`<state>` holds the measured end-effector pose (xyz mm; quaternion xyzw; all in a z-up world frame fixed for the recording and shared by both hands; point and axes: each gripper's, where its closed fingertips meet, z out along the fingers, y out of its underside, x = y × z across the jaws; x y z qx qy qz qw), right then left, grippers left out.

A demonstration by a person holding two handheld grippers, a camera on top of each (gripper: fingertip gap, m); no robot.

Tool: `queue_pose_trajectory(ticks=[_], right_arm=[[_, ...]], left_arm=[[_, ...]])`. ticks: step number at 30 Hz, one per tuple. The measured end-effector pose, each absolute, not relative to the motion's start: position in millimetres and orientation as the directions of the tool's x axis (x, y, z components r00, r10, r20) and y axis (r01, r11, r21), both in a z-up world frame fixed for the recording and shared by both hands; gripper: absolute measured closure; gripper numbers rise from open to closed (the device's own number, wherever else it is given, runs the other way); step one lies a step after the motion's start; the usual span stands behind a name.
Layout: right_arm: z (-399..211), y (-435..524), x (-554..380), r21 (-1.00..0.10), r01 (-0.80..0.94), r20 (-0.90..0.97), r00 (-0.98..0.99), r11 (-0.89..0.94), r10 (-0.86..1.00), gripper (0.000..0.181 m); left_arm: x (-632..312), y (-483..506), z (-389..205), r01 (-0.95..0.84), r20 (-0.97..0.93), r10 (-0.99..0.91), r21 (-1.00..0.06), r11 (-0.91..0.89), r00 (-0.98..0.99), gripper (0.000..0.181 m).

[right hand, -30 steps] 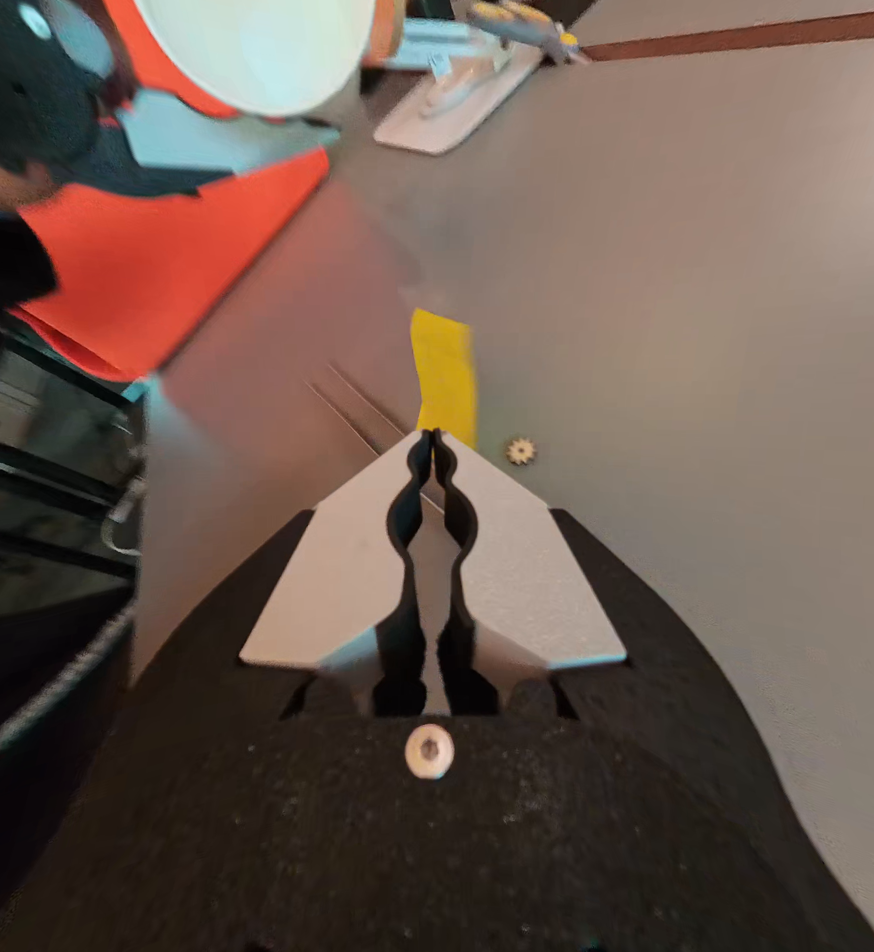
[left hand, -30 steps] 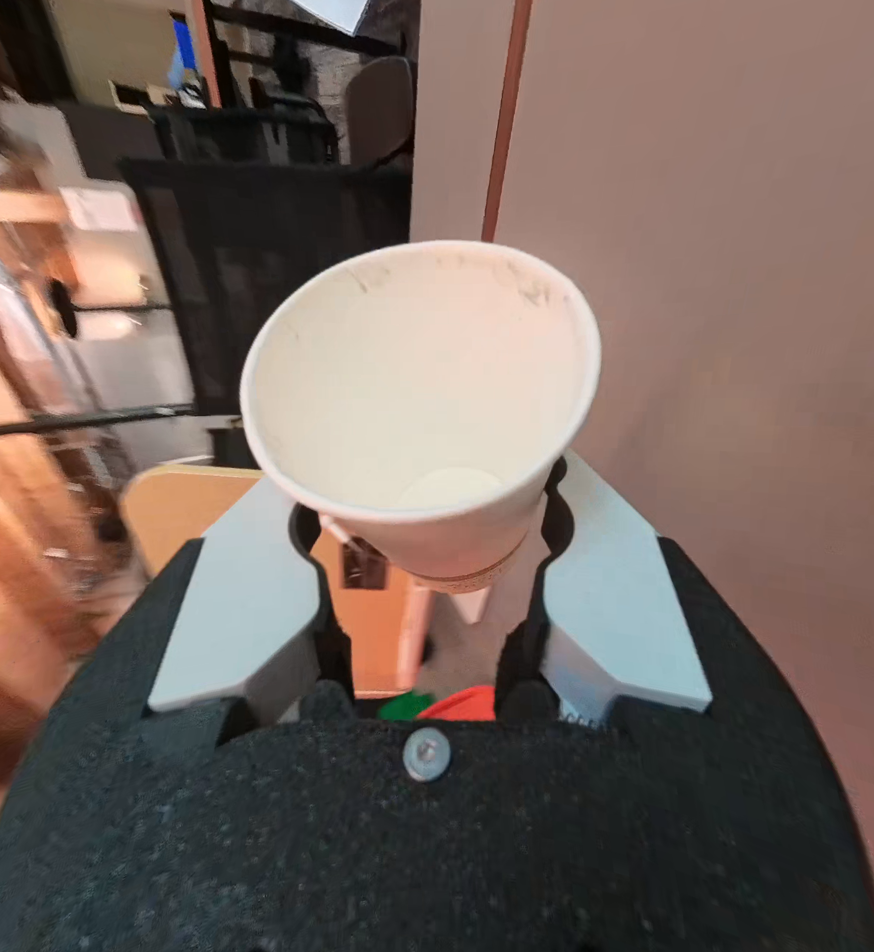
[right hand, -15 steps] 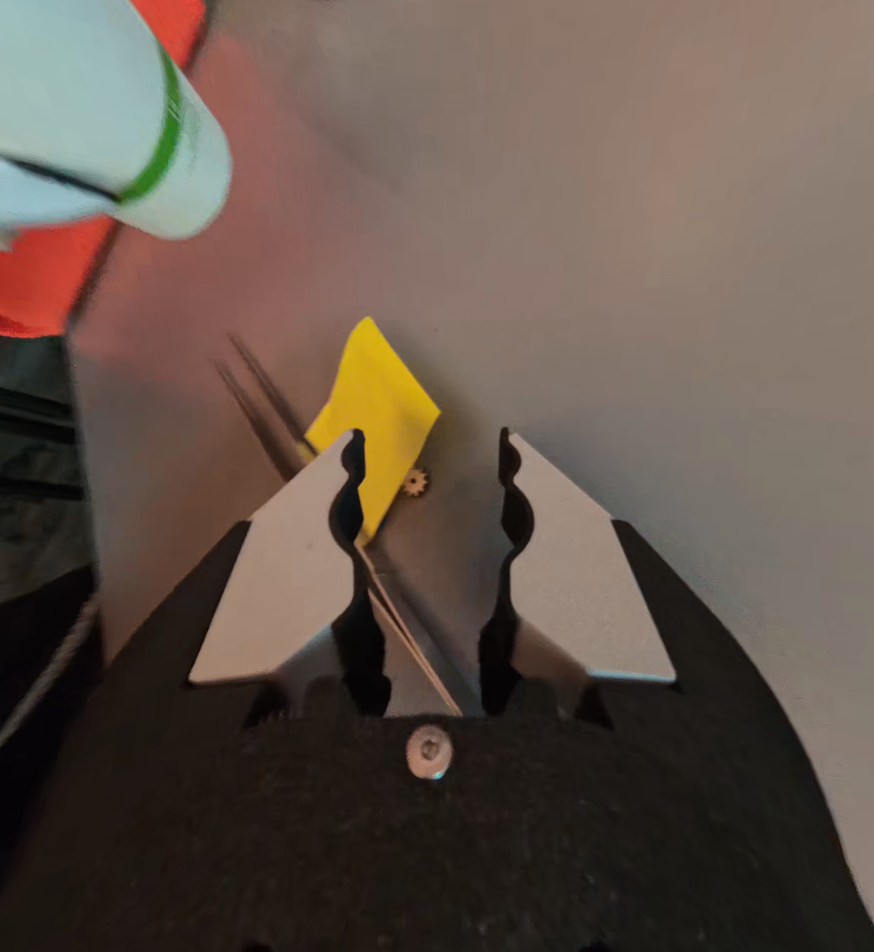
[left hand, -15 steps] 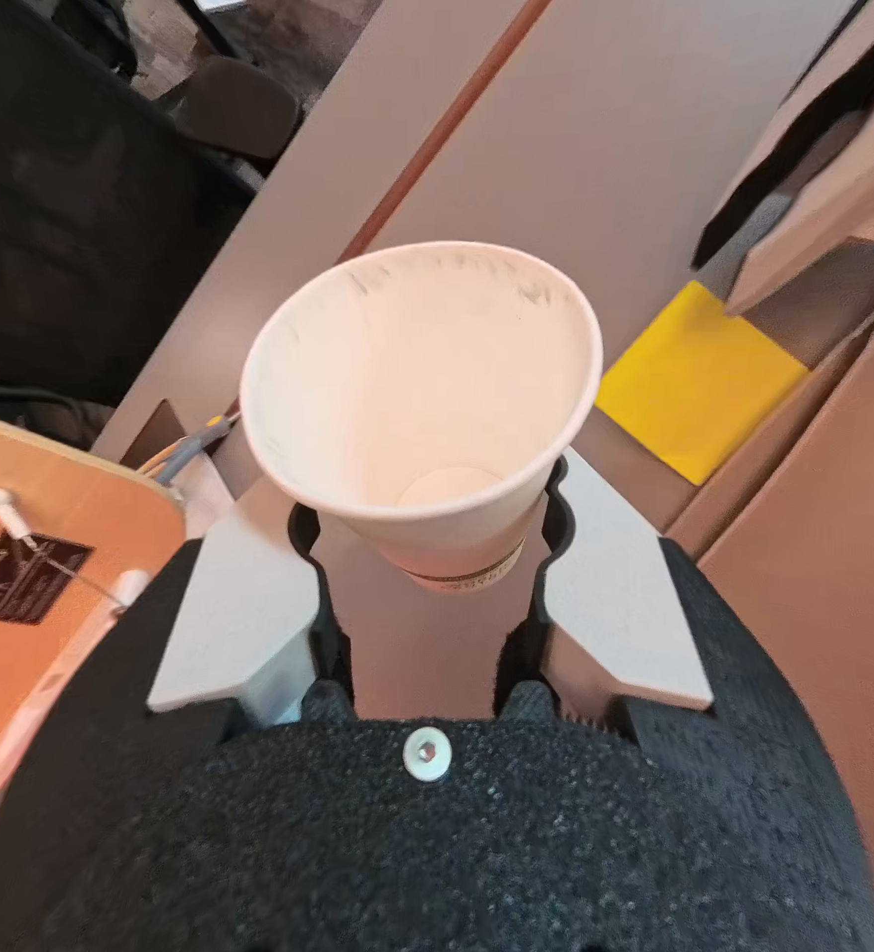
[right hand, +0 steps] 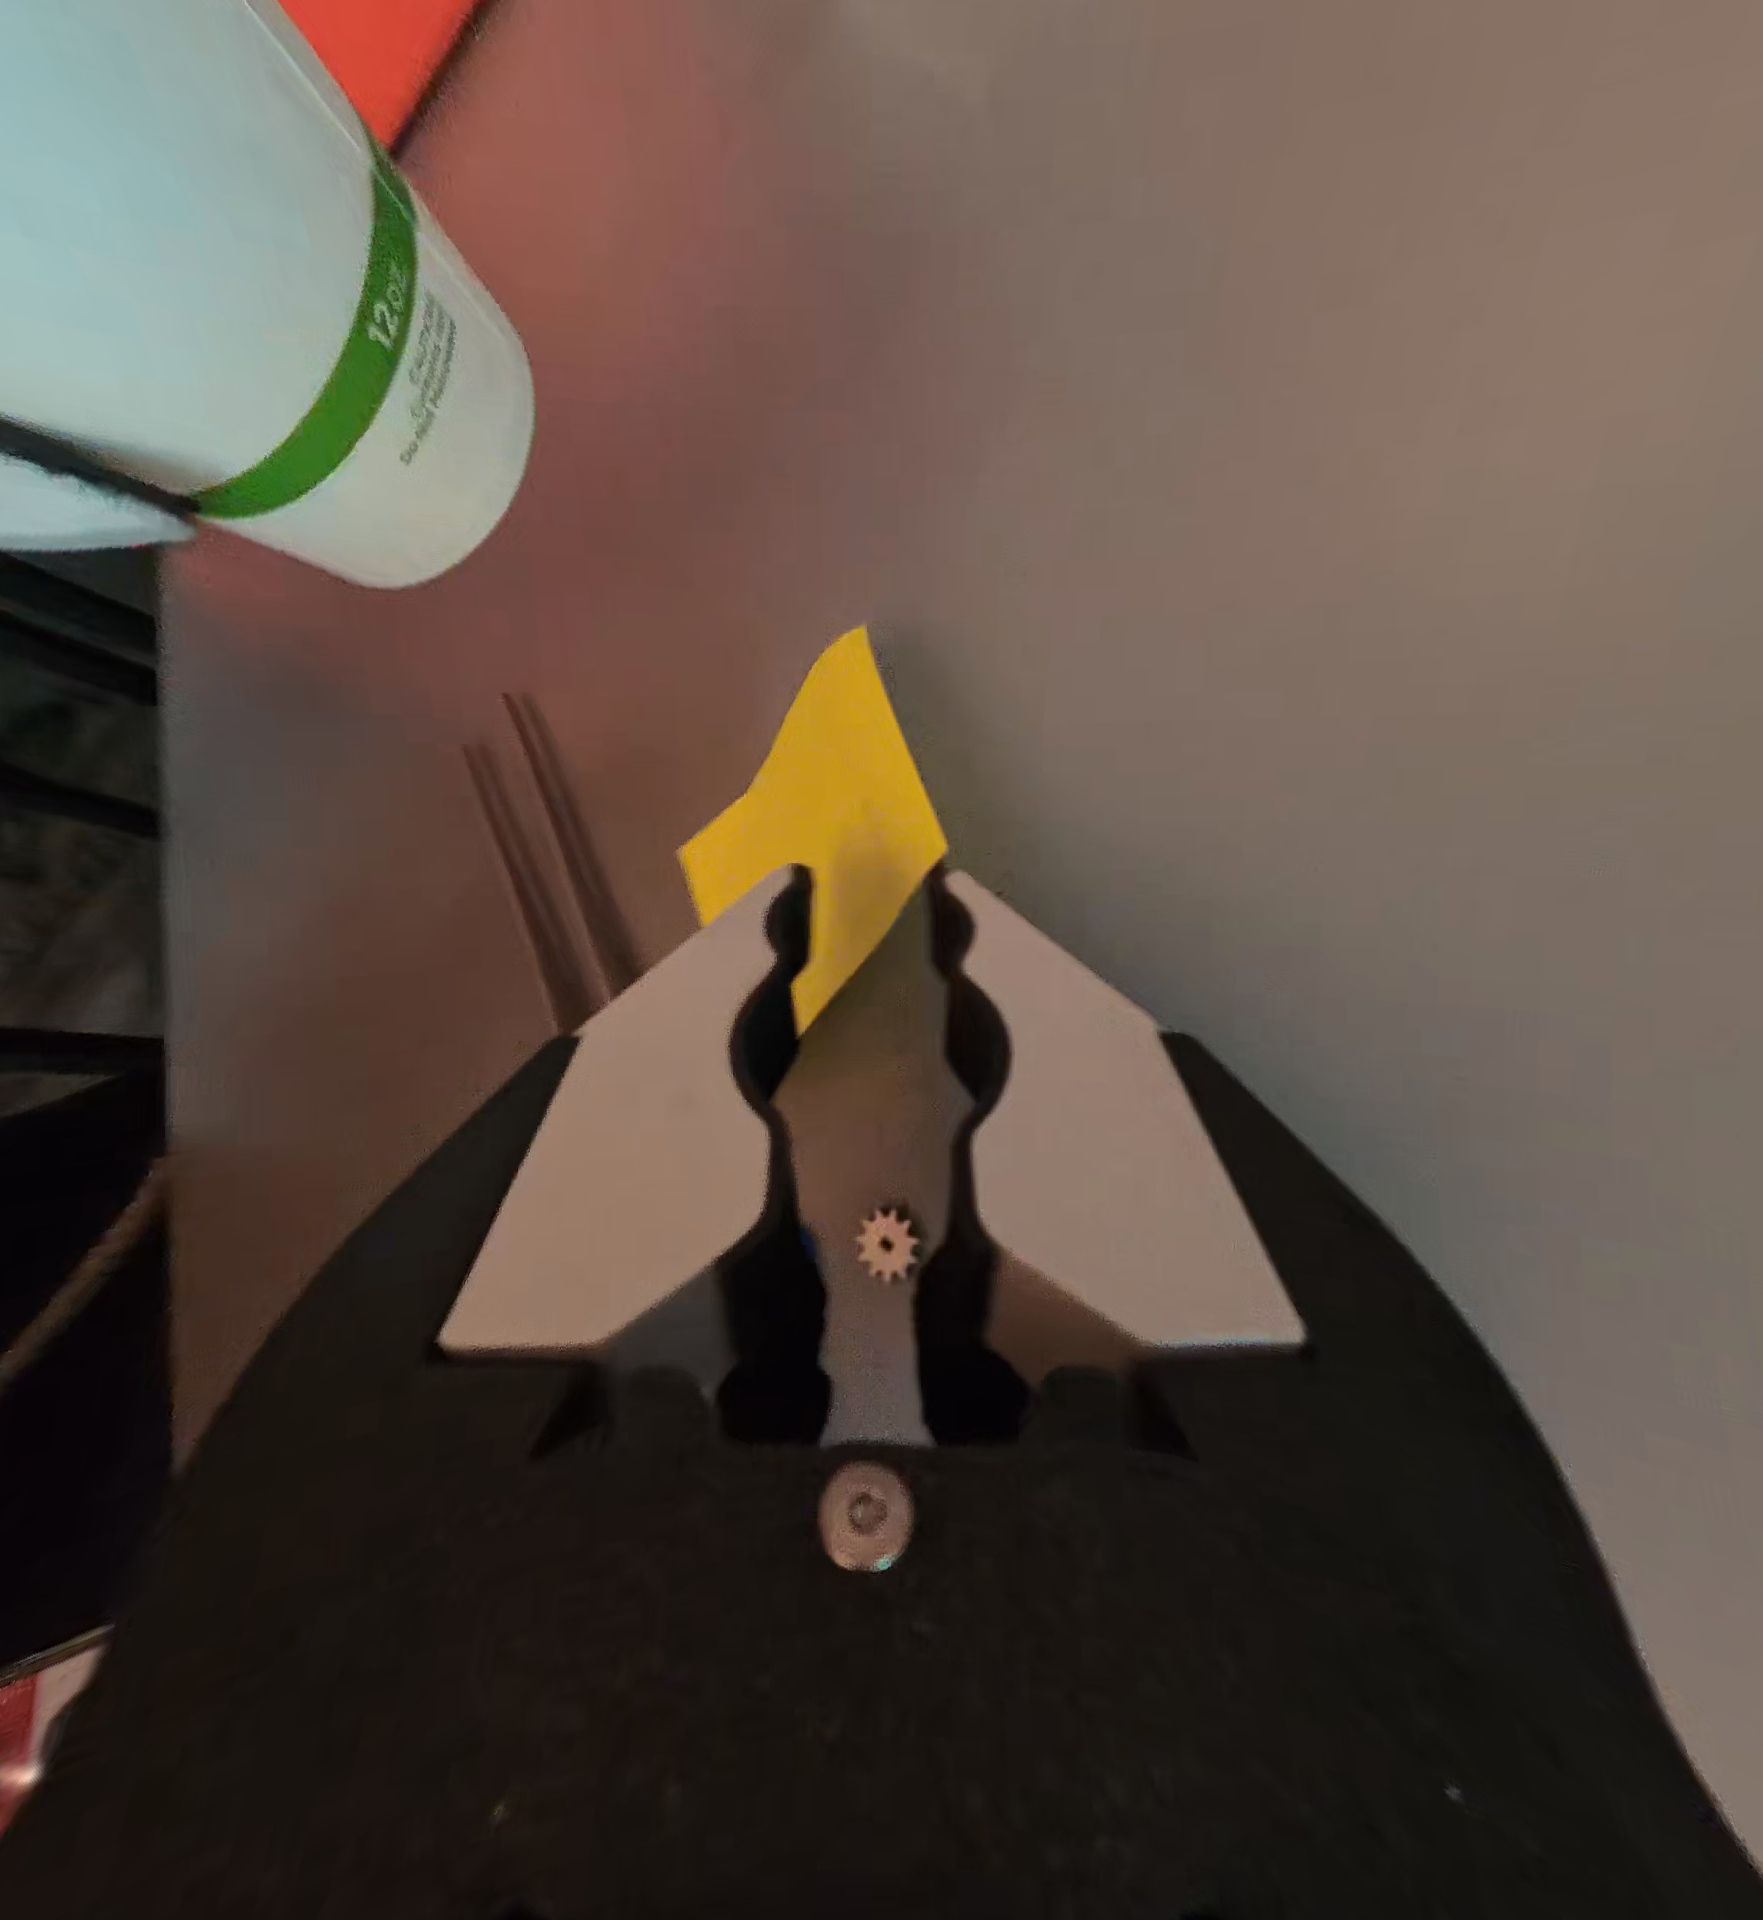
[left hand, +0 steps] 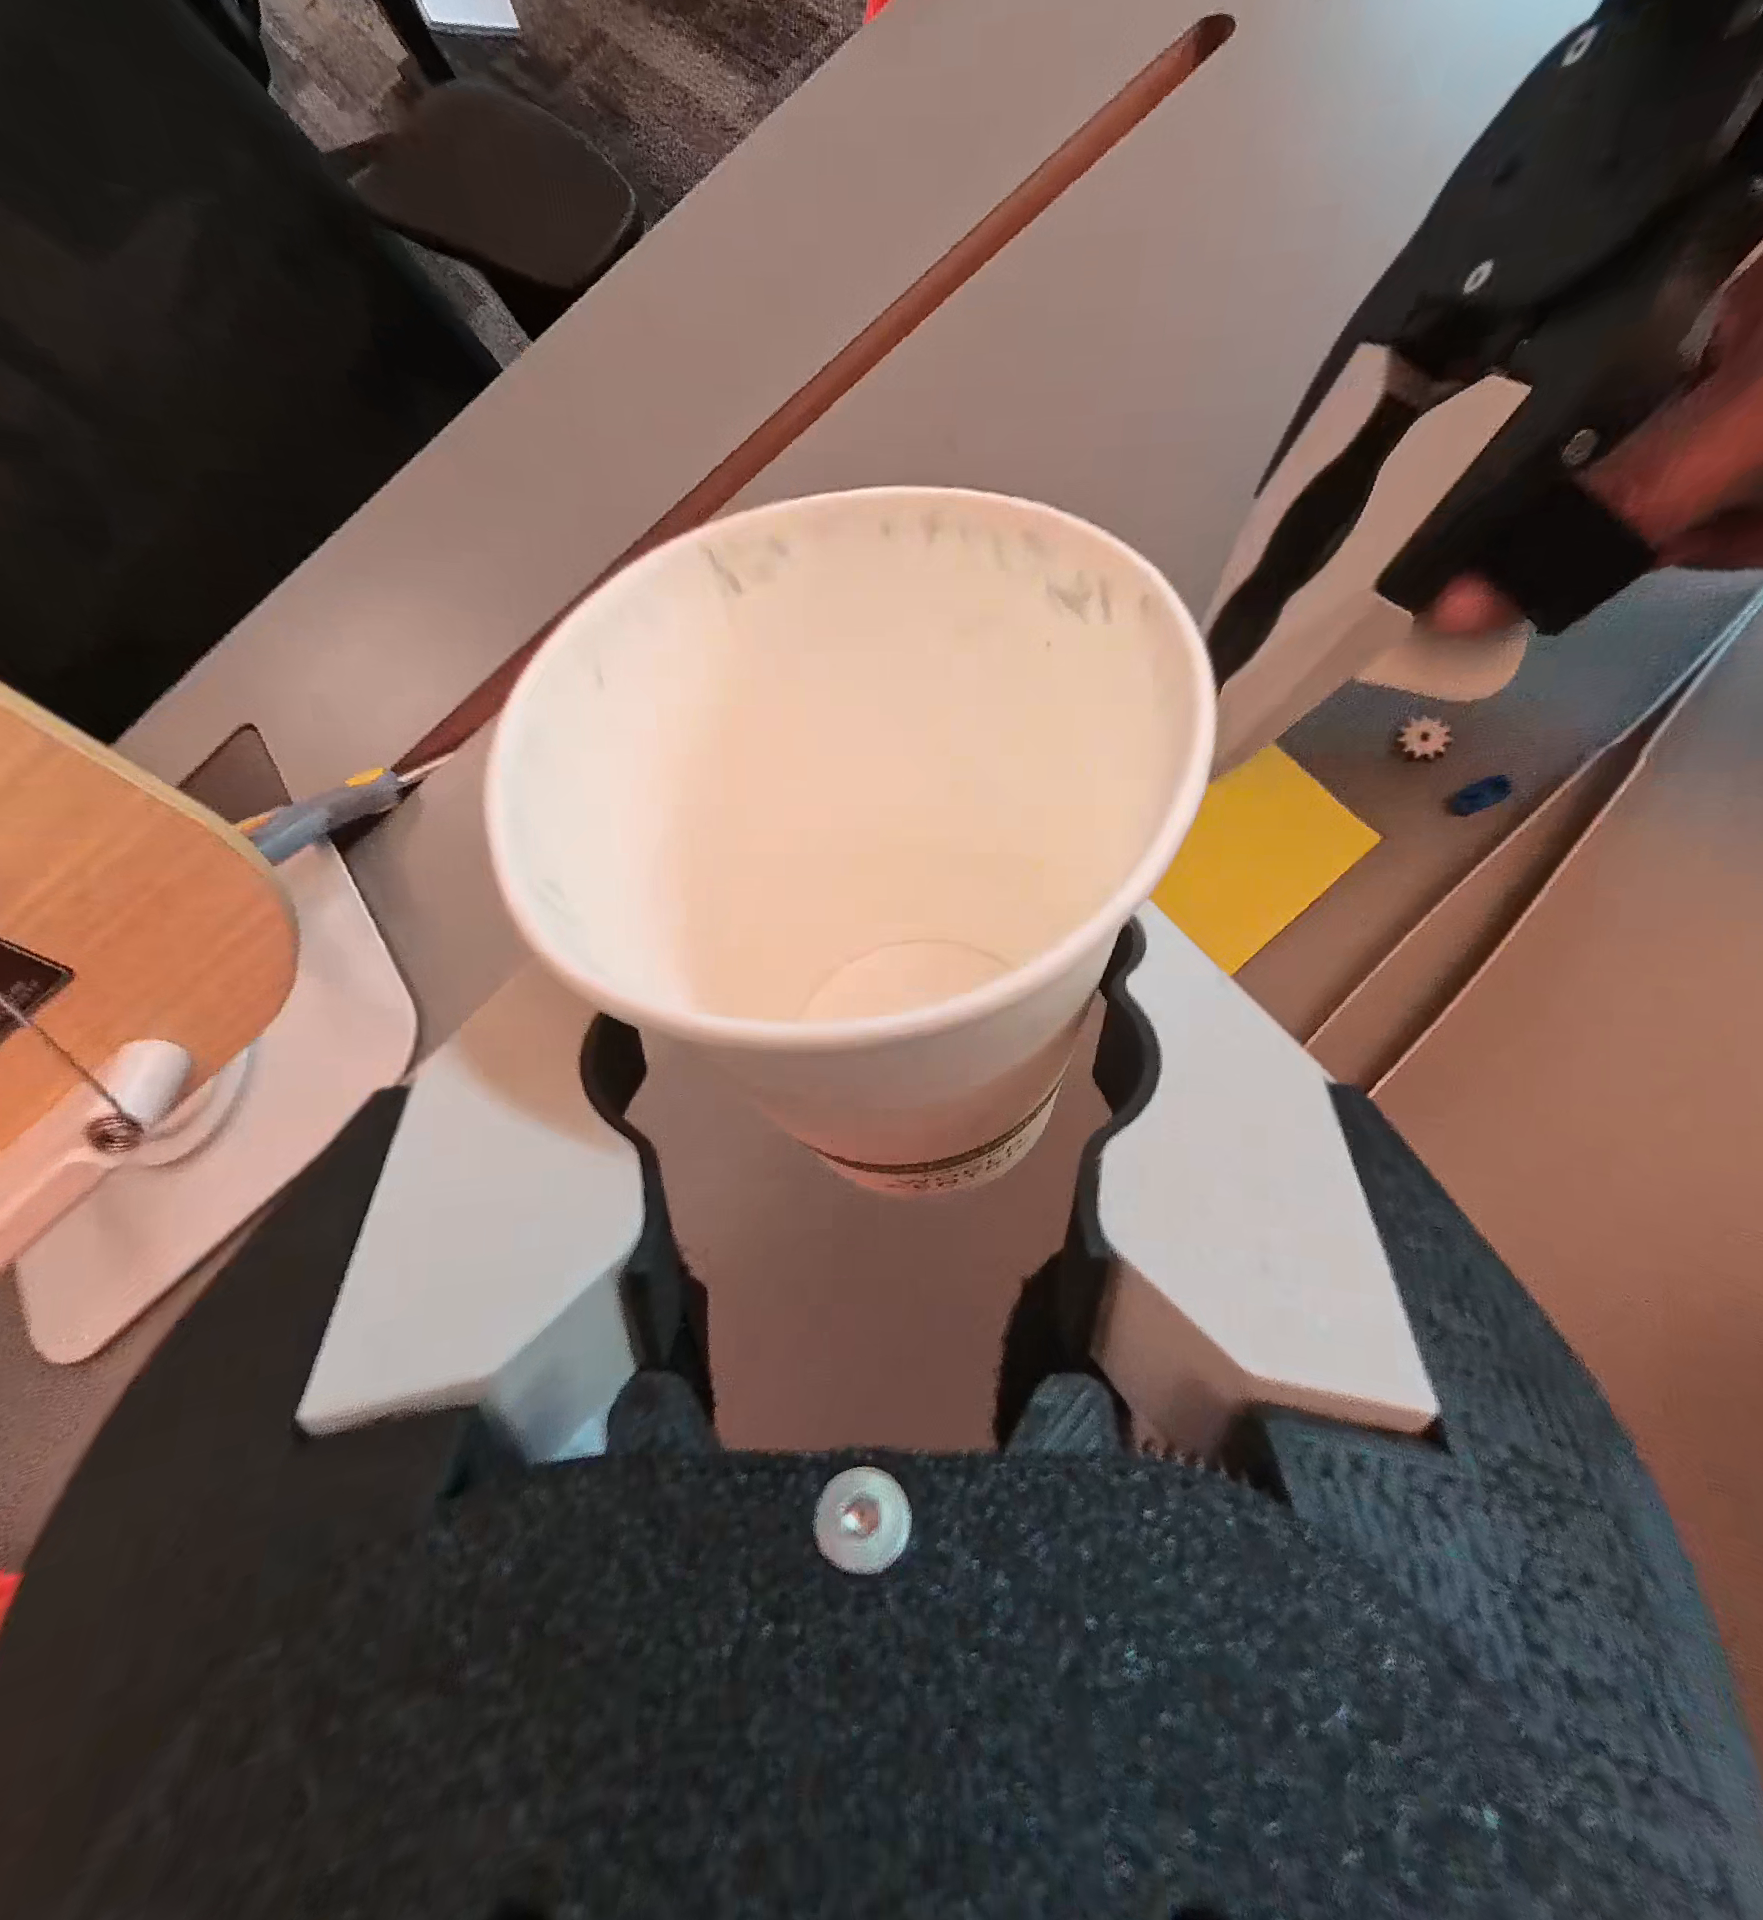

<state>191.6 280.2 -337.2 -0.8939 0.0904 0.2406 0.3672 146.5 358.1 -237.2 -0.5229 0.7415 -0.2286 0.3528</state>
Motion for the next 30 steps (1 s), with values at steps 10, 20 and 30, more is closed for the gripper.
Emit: queue_pose_trajectory(ticks=[10, 20, 30], right_arm=[[-237.3, 176.5, 173.6, -0.822, -0.312, -0.303, 0.948, -0.477, -0.097, 0.138], [-241.0, 58.4, 45.1, -0.867, -0.399, -0.367, 0.916, -0.299, -0.159, 0.137], [-246.6, 58.4, 51.1, -0.873, -0.355, -0.333, 0.935, -0.335, -0.123, 0.13]], left_arm=[[226.8, 338.1, -233.7, -0.379, -0.052, -0.985, -0.918, 0.113, -0.167, 0.091], [299.4, 300.2, -302.9, -0.418, -0.131, -0.927, -0.864, 0.28, -0.351, 0.092], [278.8, 320.0, -332.7, -0.63, -0.111, -0.96, -0.734, 0.253, -0.257, 0.07]])
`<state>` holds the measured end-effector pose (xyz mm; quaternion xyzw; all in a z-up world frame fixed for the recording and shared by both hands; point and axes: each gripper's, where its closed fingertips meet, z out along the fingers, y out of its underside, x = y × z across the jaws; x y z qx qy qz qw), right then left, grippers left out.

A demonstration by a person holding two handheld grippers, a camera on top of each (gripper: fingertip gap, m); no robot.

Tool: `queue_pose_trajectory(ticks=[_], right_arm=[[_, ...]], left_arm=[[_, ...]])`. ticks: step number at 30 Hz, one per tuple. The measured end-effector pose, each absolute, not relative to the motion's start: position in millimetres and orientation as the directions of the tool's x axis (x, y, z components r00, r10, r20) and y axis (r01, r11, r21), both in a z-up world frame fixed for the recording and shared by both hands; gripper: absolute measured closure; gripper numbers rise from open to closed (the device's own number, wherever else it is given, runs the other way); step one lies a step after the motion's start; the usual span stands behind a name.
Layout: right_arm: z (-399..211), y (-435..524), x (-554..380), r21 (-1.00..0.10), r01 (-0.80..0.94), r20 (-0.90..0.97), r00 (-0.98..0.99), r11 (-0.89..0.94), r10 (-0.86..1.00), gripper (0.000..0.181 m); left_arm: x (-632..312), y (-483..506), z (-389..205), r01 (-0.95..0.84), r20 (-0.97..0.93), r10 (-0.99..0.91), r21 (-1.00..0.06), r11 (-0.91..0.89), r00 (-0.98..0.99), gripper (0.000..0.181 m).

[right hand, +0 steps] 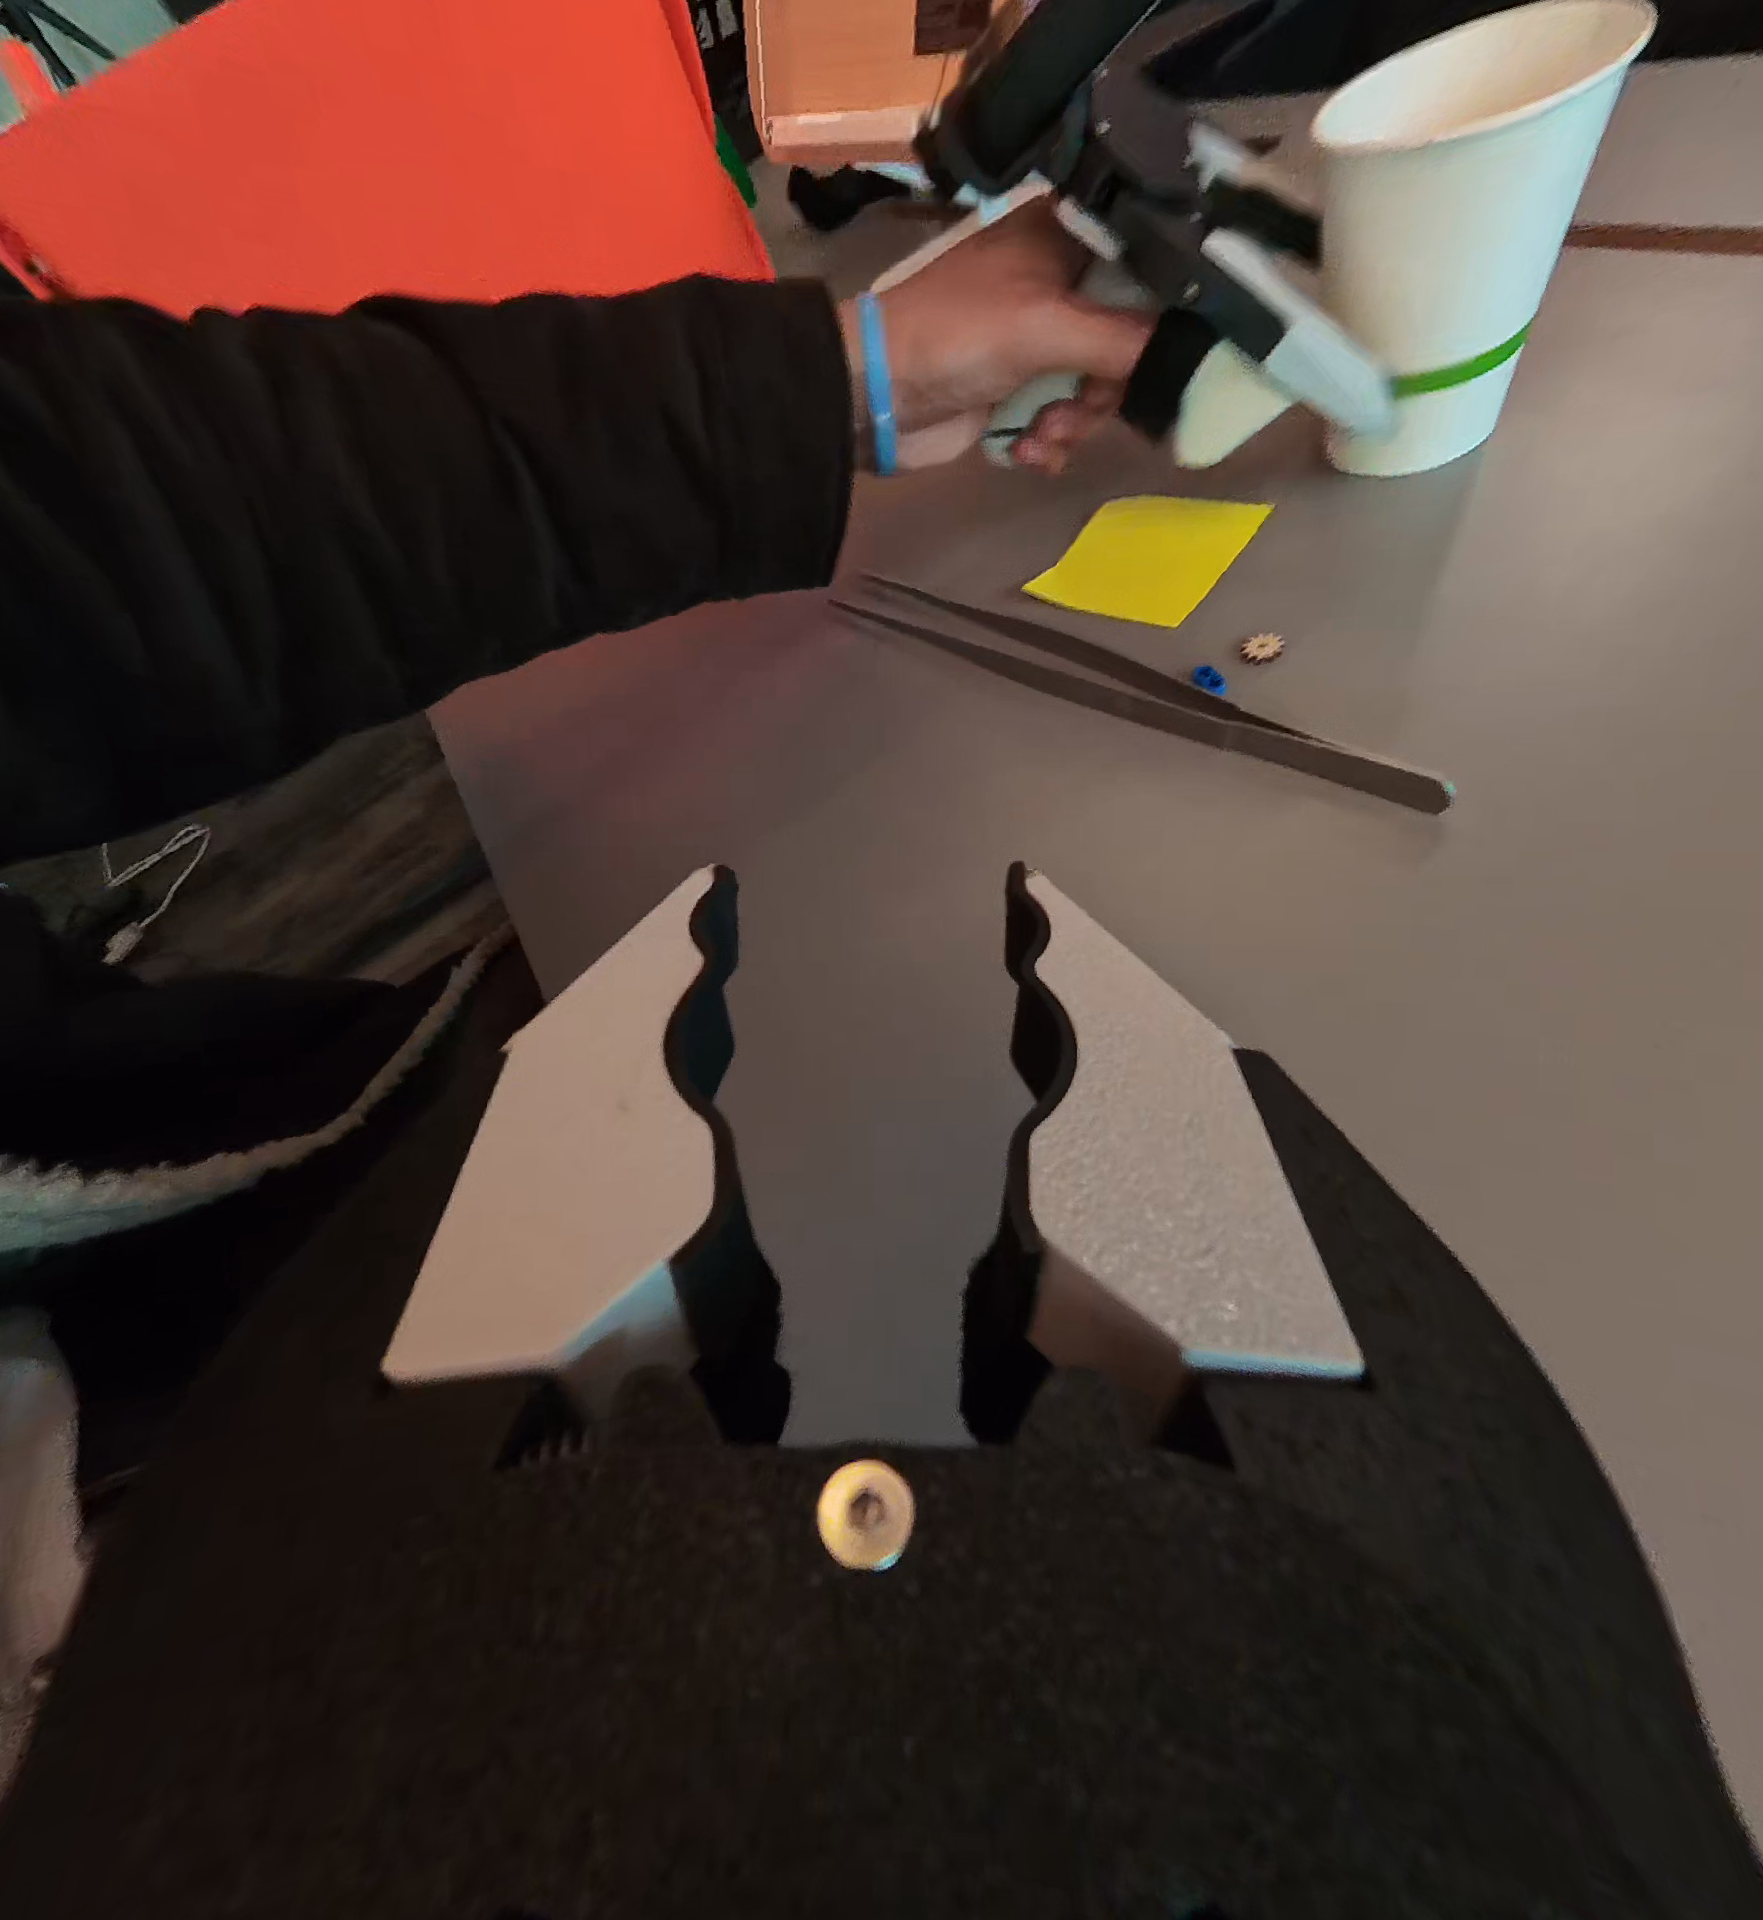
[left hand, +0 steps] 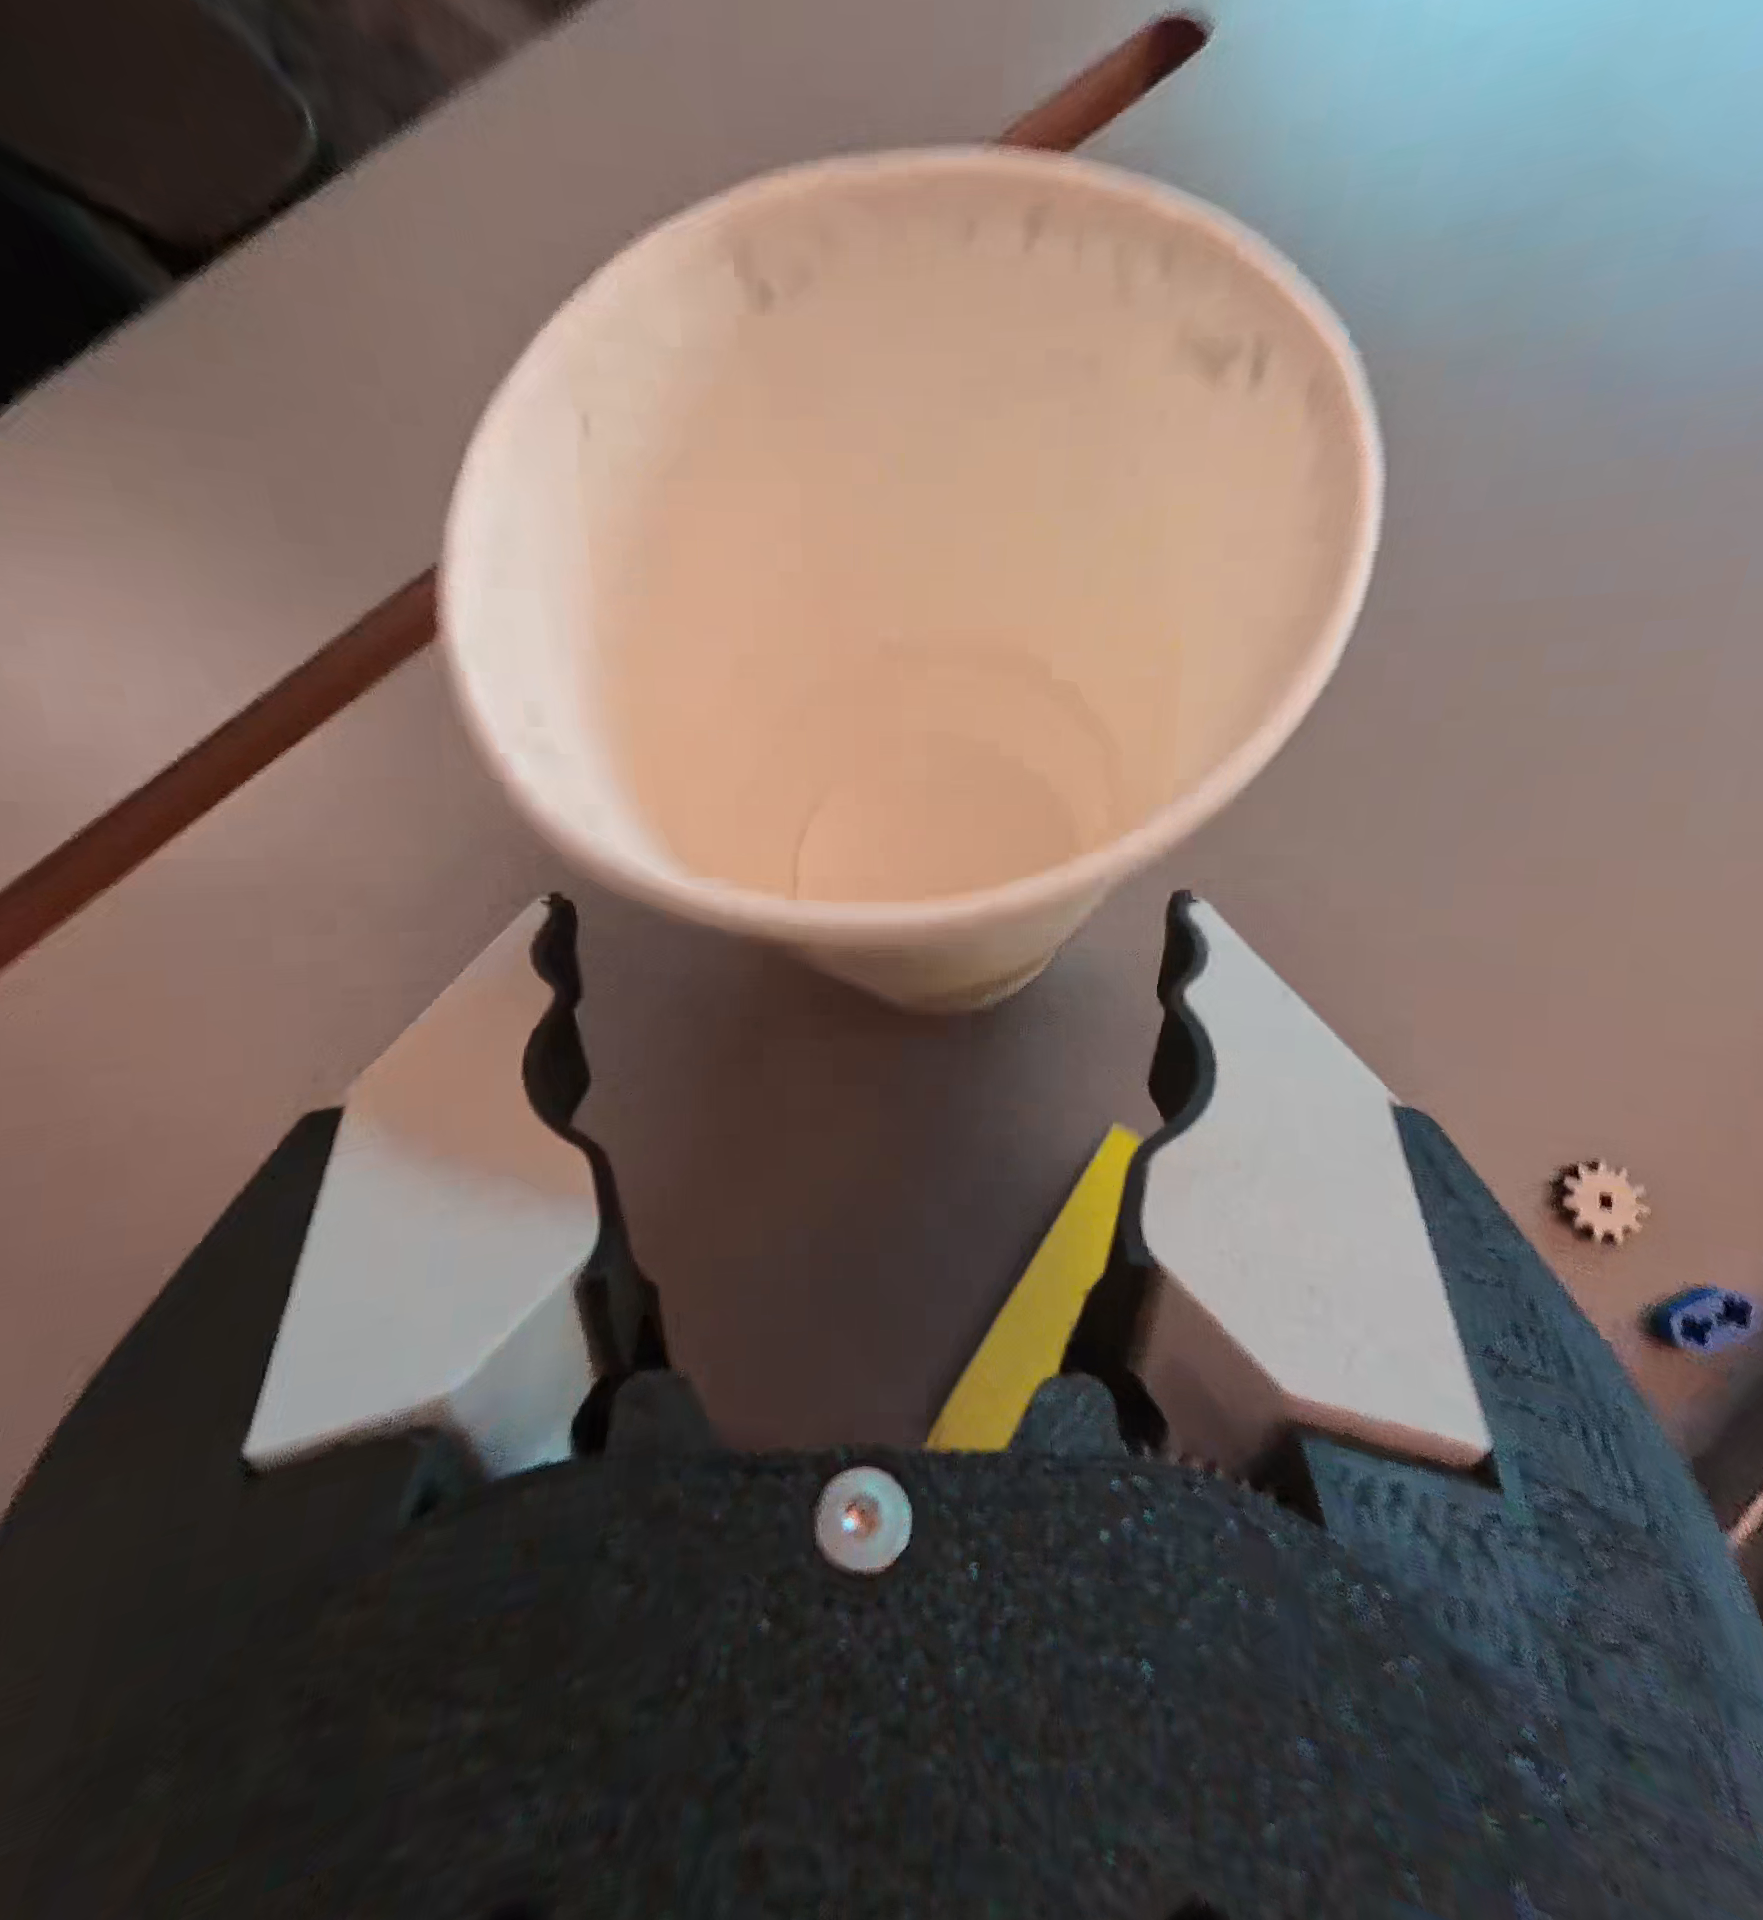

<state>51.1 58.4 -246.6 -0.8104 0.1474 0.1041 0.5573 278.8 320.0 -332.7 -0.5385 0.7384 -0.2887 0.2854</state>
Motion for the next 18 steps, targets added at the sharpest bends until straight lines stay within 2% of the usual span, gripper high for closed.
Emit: queue_pose_trajectory(ticks=[2, 4, 7, 11, 13, 14, 16, 18], right_arm=[[-239.7, 54.7, 59.1, -0.901, -0.318, -0.286, 0.947, -0.295, -0.145, 0.125], [-234.9, 50.1, 70.4, -0.929, -0.256, -0.211, 0.96, -0.267, -0.184, 0.119], [-235.0, 43.6, 85.2, -0.94, -0.188, -0.127, 0.967, -0.283, -0.221, 0.118], [-236.0, 42.8, 89.4, -0.934, -0.224, -0.163, 0.96, -0.278, -0.227, 0.117], [-233.7, 46.2, 82.5, -0.932, -0.252, -0.202, 0.958, -0.261, -0.206, 0.118], [-233.2, 48.7, 78.9, -0.931, -0.258, -0.211, 0.958, -0.259, -0.195, 0.118], [-234.2, 55.0, 73.9, -0.93, -0.246, -0.204, 0.963, -0.272, -0.175, 0.119], [-236.3, 59.5, 71.6, -0.929, -0.224, -0.181, 0.969, -0.294, -0.165, 0.12]], left_arm=[[256.8, 328.5, -326.0, -0.632, -0.12, -0.96, -0.731, 0.258, -0.253, 0.07], [225.1, 332.2, -303.0, -0.581, -0.107, -0.961, -0.778, 0.24, -0.253, 0.07], [153.1, 311.3, -248.1, -0.508, 0.019, -0.96, -0.851, 0.13, -0.278, 0.071], [57.5, 273.7, -204.6, -0.394, 0.068, -0.973, -0.919, 0.025, -0.219, 0.1], [37.8, 247.2, -207.2, -0.303, 0.0, -0.967, -0.95, 0.08, -0.254, 0.101], [35.6, 234.5, -222.1, -0.345, -0.062, -0.953, -0.924, 0.166, -0.295, 0.103], [41.1, 231.7, -261.4, -0.527, -0.163, -0.932, -0.788, 0.32, -0.323, 0.107], [51.7, 215.4, -287.9, -0.599, -0.121, -0.896, -0.705, 0.38, -0.427, 0.107]])
